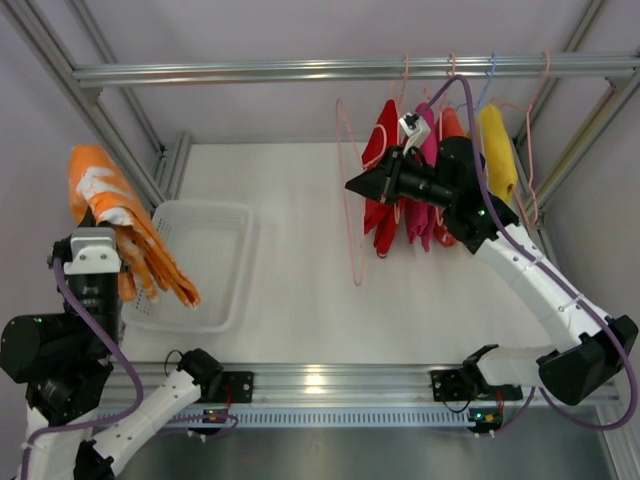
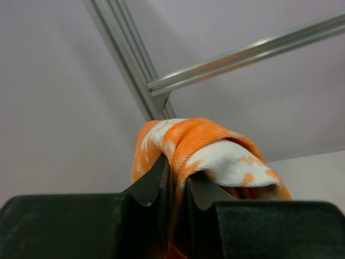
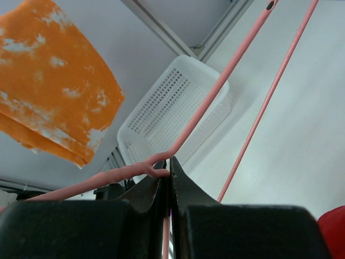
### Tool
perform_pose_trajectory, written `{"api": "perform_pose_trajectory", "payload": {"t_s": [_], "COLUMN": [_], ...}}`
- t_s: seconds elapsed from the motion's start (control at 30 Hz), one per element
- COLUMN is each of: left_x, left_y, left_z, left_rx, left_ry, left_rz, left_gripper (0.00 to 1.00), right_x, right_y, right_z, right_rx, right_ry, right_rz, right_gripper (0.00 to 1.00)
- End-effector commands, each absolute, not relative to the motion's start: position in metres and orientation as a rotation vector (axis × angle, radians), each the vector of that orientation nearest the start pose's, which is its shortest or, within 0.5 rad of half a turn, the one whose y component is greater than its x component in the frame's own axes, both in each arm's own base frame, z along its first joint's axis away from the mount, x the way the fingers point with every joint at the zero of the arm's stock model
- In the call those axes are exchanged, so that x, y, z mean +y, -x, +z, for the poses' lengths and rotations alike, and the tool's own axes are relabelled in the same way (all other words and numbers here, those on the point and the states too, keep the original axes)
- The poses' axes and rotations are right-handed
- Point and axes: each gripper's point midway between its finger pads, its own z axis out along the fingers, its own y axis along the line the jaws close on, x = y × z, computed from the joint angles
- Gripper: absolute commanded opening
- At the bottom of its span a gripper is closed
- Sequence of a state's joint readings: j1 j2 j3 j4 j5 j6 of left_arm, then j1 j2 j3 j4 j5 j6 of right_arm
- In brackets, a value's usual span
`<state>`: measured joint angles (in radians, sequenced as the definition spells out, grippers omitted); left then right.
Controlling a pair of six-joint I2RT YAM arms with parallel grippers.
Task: Remove the trousers from the hanger
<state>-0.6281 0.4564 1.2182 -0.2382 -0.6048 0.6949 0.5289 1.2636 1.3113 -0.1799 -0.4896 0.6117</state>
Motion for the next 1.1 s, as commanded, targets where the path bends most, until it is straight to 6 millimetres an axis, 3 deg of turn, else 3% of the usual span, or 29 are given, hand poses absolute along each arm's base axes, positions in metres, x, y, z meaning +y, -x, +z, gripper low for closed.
{"api": "perform_pose_trajectory", "payload": {"t_s": [0.0, 0.2, 0.3, 0.47, 0.63, 0.73, 0.83, 0.87, 0.9, 0.97, 1.07], "left_x": [0.069, 0.097, 0.099, 0.092, 0.065, 0.043, 0.018, 0.008, 0.003, -0.008, -0.006], "left_y": [-0.136, -0.116, -0.115, -0.130, -0.175, -0.204, -0.239, -0.253, -0.260, -0.278, -0.303], "left_z": [0.512, 0.478, 0.459, 0.424, 0.377, 0.373, 0.353, 0.329, 0.324, 0.291, 0.241], "left_rx": [1.154, 1.266, 1.326, 1.418, 1.523, 1.490, 1.490, 1.532, 1.528, 1.596, 1.727], "left_ry": [-0.142, -0.145, -0.172, -0.221, -0.297, -0.310, -0.351, -0.409, -0.396, -0.461, -0.481], "left_rz": [0.505, 0.636, 0.658, 0.702, 0.738, 0.719, 0.718, 0.735, 0.720, 0.730, 0.734], "left_gripper": [0.00, 0.00, 0.00, 0.00, 0.00, 0.00, 0.00, 0.00, 0.00, 0.00, 0.00], "right_x": [0.283, 0.285, 0.286, 0.286, 0.287, 0.287, 0.287, 0.286, 0.285, 0.282, 0.279], "right_y": [-0.283, -0.286, -0.287, -0.287, -0.286, -0.286, -0.286, -0.285, -0.285, -0.283, -0.277], "right_z": [0.411, 0.408, 0.405, 0.403, 0.396, 0.394, 0.392, 0.393, 0.394, 0.396, 0.400], "right_rx": [1.719, 1.729, 1.735, 1.735, 1.746, 1.748, 1.753, 1.752, 1.753, 1.748, 1.739], "right_ry": [0.391, 0.393, 0.396, 0.394, 0.388, 0.385, 0.383, 0.382, 0.380, 0.378, 0.393], "right_rz": [1.194, 1.182, 1.178, 1.180, 1.193, 1.198, 1.198, 1.197, 1.196, 1.194, 1.190], "right_gripper": [0.00, 0.00, 0.00, 0.00, 0.00, 0.00, 0.00, 0.00, 0.00, 0.00, 0.00]}}
